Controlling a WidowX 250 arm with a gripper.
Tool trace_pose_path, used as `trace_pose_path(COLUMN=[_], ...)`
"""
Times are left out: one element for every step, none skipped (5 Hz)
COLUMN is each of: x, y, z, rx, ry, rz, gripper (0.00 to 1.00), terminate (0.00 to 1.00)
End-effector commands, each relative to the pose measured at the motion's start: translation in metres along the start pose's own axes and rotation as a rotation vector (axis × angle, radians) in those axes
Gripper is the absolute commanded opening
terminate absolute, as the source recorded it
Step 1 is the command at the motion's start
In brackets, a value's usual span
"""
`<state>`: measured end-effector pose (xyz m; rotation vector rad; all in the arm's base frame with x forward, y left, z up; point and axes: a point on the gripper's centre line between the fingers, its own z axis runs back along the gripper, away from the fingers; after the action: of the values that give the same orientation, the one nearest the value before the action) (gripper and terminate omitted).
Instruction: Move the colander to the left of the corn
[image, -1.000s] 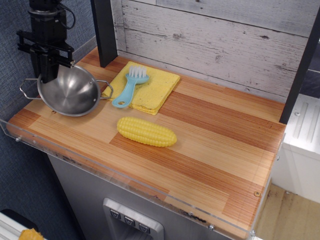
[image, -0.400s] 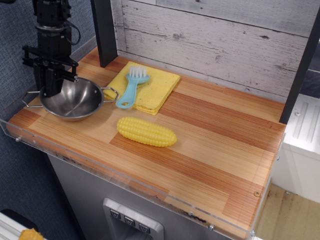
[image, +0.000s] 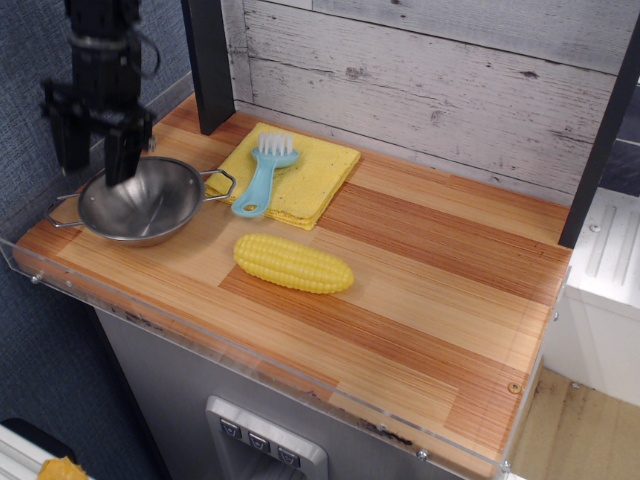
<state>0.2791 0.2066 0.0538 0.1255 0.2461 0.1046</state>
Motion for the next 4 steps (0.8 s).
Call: trace_pose_path(x=[-0.038, -0.027, -0.012, -0.011], y=[-0.027, -0.071, -0.12, -0.157], z=[0.125, 0.152, 0.141, 0.13], rx=[0.067, 0.034, -0.051, -0.047], ry=[-0.196, -0.222, -0.196, -0.234], rz=[0.078, -0.068, -0.066, -0.087], gripper=[1.0, 1.0, 1.0, 1.0], terminate=[0.0, 0.0, 0.0, 0.0])
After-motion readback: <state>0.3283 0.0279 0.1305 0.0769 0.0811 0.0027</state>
